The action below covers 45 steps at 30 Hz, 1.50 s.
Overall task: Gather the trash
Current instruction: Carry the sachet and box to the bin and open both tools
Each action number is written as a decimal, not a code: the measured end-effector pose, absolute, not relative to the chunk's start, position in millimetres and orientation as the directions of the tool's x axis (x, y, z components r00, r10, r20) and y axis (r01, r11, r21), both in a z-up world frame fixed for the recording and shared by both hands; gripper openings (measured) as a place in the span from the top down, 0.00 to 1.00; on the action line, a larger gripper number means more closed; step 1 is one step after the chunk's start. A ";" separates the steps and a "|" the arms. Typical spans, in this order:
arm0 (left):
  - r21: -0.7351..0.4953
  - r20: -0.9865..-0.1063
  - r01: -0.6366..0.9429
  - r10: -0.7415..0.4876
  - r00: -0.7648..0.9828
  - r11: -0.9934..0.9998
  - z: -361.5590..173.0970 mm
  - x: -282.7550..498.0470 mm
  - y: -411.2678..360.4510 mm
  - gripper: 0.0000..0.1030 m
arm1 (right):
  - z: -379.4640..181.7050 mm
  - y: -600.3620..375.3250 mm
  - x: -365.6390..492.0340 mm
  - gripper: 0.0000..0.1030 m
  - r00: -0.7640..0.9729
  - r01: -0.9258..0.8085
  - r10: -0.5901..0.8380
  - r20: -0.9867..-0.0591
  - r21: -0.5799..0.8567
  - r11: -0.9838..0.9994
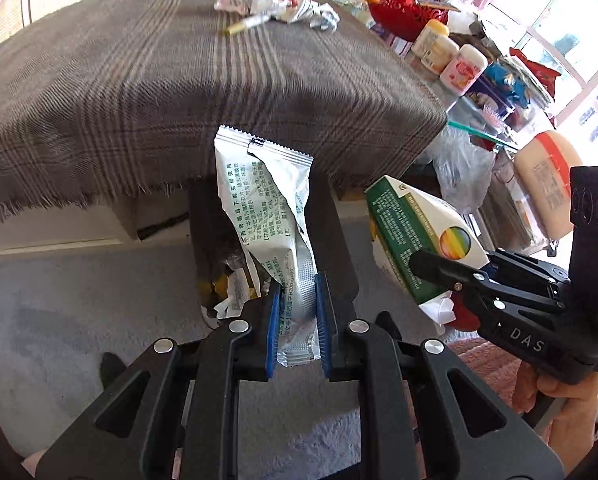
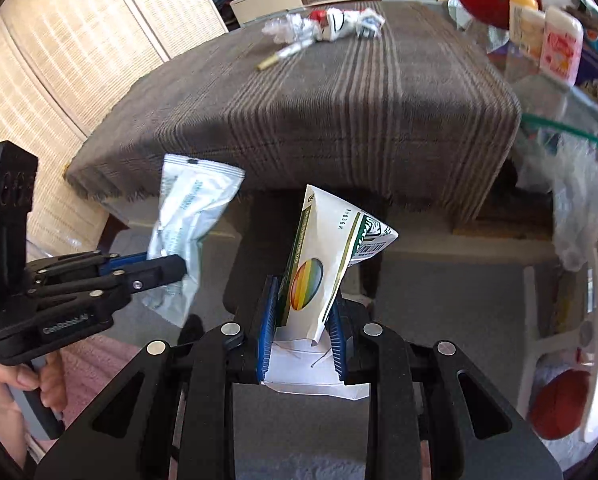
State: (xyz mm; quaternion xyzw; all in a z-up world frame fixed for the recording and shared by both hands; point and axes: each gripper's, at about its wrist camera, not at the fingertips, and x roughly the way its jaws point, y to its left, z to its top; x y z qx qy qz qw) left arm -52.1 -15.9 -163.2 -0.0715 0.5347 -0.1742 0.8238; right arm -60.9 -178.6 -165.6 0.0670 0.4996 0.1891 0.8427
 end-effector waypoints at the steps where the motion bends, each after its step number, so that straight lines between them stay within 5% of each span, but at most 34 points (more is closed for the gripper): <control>1: -0.307 -0.857 0.212 -0.366 0.363 0.928 -167.9 -51.7 -15.9 0.86 | -171.1 -178.5 -59.3 0.75 0.425 -0.253 0.396 -0.814 0.313 0.915; 16: -0.350 -0.880 0.194 -0.393 0.268 0.916 -236.2 0.3 -26.8 0.86 | -223.6 -167.4 -27.0 0.75 0.380 -0.262 0.358 -0.853 0.272 0.926; 24: -0.342 -0.889 0.184 -0.381 0.255 0.921 -251.1 15.3 -32.7 0.85 | -256.5 -170.7 -9.3 0.75 0.256 -0.173 0.418 -0.872 0.384 0.907; 34: -0.351 -0.895 0.155 -0.379 0.234 0.924 -258.1 23.7 -24.7 0.77 | -256.8 -162.9 -0.5 0.70 0.271 -0.185 0.370 -0.889 0.329 0.926; 36: -0.352 -0.894 0.149 -0.379 0.239 0.924 -257.1 23.5 -20.3 0.71 | -257.6 -161.9 -1.2 0.64 0.271 -0.190 0.357 -0.894 0.314 0.930; 38: -0.352 -0.893 0.134 -0.376 0.249 0.926 -255.3 23.2 -15.6 0.54 | -259.7 -156.7 -4.0 0.44 0.280 -0.195 0.335 -0.900 0.288 0.938; 45: -0.348 -0.893 0.089 -0.359 0.271 0.933 -249.7 17.4 0.5 0.21 | -256.3 -169.9 -11.2 0.22 0.299 -0.187 0.305 -0.904 0.258 0.948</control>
